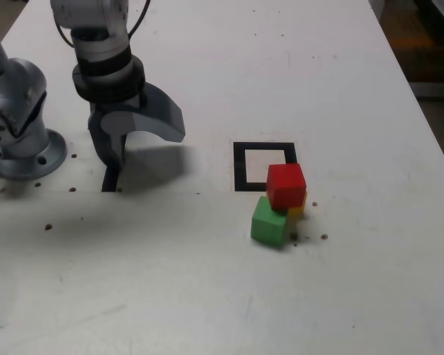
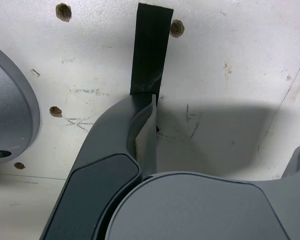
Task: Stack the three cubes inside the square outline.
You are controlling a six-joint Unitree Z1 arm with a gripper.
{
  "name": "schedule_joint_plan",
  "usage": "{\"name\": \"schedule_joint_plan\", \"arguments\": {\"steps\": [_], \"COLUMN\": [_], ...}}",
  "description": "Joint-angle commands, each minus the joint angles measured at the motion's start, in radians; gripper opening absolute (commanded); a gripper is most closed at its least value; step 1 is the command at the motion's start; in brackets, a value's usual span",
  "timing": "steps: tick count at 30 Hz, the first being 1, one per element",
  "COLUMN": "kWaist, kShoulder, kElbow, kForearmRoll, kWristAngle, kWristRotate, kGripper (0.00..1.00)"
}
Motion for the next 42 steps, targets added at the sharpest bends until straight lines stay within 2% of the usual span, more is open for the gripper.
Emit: {"name": "schedule_joint_plan", "arguments": {"steps": [1, 13, 18, 22, 31, 37, 42], "kWaist": [0.000, 0.000, 0.000, 0.000, 0.000, 0.000, 0.000], "kShoulder": [-0.006, -0.005, -0.007, -0.017, -0.074, -0.068, -0.020], "kElbow": [0.002, -0.009, -0.032, -0.083, -0.246, -0.386, -0.517], "kForearmRoll": [-0.002, 0.011, 0.058, 0.148, 0.408, 0.549, 0.622], "kWristAngle": [-0.001, 0.004, 0.014, 0.035, 0.113, 0.099, 0.078], "kWristRotate": [-0.002, -0.002, -0.002, -0.001, 0.013, 0.032, 0.057], "kGripper": [0.99, 0.99, 0.99, 0.99, 0.99, 0.99, 0.99]}}
